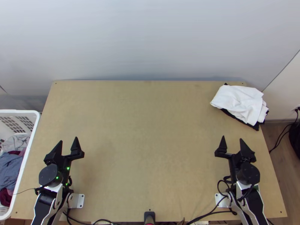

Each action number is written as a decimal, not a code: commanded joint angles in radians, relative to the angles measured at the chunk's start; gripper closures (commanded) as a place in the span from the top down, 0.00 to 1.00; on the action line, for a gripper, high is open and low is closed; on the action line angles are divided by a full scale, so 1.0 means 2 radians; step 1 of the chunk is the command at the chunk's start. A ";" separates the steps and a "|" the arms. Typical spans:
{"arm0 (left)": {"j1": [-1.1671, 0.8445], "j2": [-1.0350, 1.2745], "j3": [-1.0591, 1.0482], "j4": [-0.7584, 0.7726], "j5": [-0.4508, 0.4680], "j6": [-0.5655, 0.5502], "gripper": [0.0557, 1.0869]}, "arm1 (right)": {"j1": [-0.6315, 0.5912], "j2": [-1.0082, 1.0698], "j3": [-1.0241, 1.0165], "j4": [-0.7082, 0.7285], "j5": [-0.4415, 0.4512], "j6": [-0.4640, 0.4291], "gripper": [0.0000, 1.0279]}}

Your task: Fold the t-shirt

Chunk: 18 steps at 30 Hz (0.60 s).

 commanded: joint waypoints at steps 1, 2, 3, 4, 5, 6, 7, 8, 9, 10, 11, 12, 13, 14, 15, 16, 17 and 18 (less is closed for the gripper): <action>-0.001 0.000 -0.001 -0.002 0.000 -0.005 0.96 | -0.028 -0.038 0.002 -0.034 -0.003 0.012 0.96; -0.001 0.000 0.000 -0.004 -0.001 -0.005 0.96 | -0.028 -0.038 0.002 -0.034 -0.003 0.012 0.96; -0.001 0.000 0.001 -0.009 -0.001 -0.004 0.96 | -0.027 -0.038 0.002 -0.034 -0.003 0.012 0.96; -0.001 0.000 0.001 -0.010 -0.001 -0.003 0.96 | -0.027 -0.039 0.002 -0.034 -0.003 0.012 0.96; -0.001 0.000 0.001 -0.010 -0.001 -0.003 0.96 | -0.027 -0.038 0.002 -0.034 -0.003 0.012 0.96; -0.001 0.000 0.001 -0.010 -0.001 -0.003 0.96 | -0.028 -0.038 0.002 -0.034 -0.003 0.012 0.96; -0.001 0.000 0.001 -0.010 -0.001 -0.003 0.96 | -0.028 -0.038 0.002 -0.034 -0.003 0.012 0.96; -0.001 0.000 0.001 -0.010 -0.001 -0.003 0.96 | -0.027 -0.038 0.002 -0.034 -0.003 0.012 0.96; -0.001 0.000 0.001 -0.010 -0.001 -0.003 0.96 | -0.028 -0.038 0.002 -0.034 -0.003 0.012 0.96; -0.001 0.000 0.001 -0.010 -0.001 -0.003 0.96 | -0.028 -0.038 0.002 -0.034 -0.003 0.012 0.96; -0.001 0.000 0.001 -0.010 -0.001 -0.003 0.96 | -0.027 -0.038 0.002 -0.034 -0.003 0.012 0.96; -0.001 0.000 0.001 -0.010 -0.001 -0.003 0.96 | -0.027 -0.038 0.002 -0.034 -0.003 0.012 0.96; -0.001 0.000 0.001 -0.010 -0.001 -0.003 0.96 | -0.028 -0.038 0.002 -0.034 -0.003 0.012 0.96; -0.001 0.000 0.001 -0.010 -0.001 -0.003 0.96 | -0.027 -0.038 0.002 -0.034 -0.003 0.012 0.96; -0.001 0.000 0.001 -0.010 -0.001 -0.003 0.96 | -0.027 -0.038 0.002 -0.034 -0.003 0.012 0.96; -0.001 0.000 0.001 -0.010 -0.001 -0.003 0.96 | -0.027 -0.038 0.002 -0.034 -0.003 0.012 0.96; -0.001 0.000 0.001 -0.010 -0.001 -0.003 0.96 | -0.027 -0.038 0.002 -0.034 -0.003 0.012 0.96; -0.001 0.000 0.001 -0.010 -0.001 -0.003 0.96 | -0.027 -0.038 0.002 -0.034 -0.003 0.012 0.96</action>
